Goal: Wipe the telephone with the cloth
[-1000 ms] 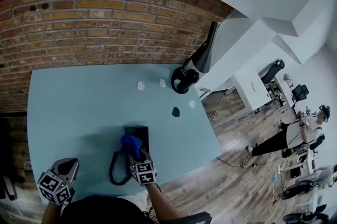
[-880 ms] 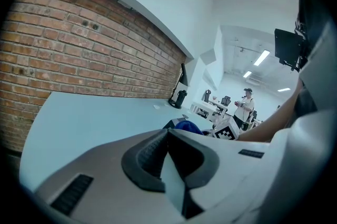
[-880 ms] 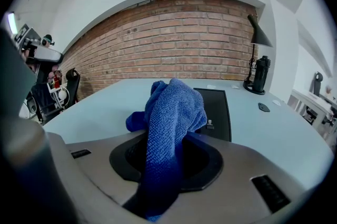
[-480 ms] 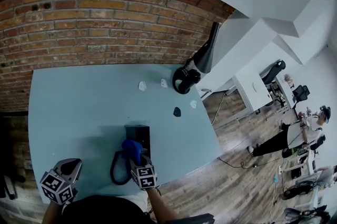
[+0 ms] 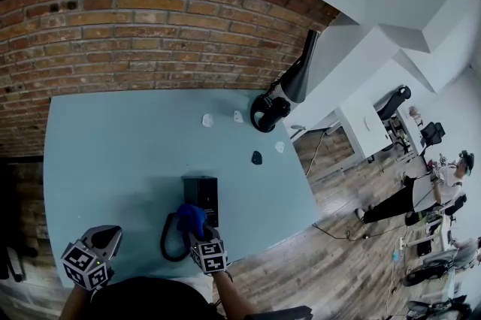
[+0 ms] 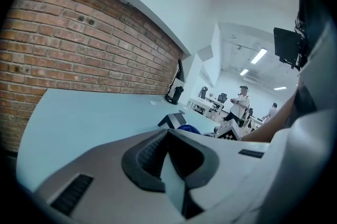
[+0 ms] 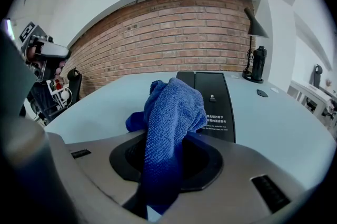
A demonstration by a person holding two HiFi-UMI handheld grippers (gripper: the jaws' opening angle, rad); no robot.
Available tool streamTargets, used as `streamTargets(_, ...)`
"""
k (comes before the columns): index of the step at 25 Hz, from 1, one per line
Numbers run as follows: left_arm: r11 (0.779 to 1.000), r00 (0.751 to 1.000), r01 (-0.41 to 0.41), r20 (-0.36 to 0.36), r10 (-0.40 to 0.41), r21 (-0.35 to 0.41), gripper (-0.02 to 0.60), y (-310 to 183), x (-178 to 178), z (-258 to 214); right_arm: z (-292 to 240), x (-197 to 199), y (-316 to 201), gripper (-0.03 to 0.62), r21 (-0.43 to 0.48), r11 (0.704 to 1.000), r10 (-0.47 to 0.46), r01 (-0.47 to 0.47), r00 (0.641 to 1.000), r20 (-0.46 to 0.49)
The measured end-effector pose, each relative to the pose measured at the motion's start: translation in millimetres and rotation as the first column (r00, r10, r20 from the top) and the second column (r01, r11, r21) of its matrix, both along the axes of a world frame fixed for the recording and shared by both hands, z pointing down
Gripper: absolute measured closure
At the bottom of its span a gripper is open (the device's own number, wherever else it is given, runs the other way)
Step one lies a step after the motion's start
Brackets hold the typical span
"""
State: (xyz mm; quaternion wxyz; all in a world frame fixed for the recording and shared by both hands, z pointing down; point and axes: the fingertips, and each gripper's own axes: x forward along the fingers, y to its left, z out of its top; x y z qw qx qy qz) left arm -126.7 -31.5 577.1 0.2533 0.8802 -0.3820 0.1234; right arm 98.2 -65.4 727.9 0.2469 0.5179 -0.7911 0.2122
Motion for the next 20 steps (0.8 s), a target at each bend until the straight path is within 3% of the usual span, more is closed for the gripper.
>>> streamTargets(11,1.0,1.0,-0.001,-0.005,0.001,-0.009,0.58,6.1,3.6,3.6,16.0,4.3,24.7,0.461,-0.057,0.998,-0.009,0.011,1.0,0.026)
streamTargets(14,1.0,1.0,0.011,-0.007,-0.011,-0.011,0.58,7.0,-0.5,2.4,2.5,4.7,24.7,0.461,-0.078,0.997,0.029,-0.021,0.994,0.109)
streamTargets(16,1.0,1.0,0.027,-0.009,-0.027,-0.011,0.58,6.3,-6.0,1.2,-20.8,4.0,11.2,0.461,-0.022,0.999,0.031,-0.027,0.986,0.162)
streamTargets(20,0.999,0.999,0.05,-0.003,-0.05,-0.016,0.58,4.8,-15.0,1.9,-75.1,7.4,-45.3,0.461,0.133,0.991,-0.006,-0.018,0.985,0.173)
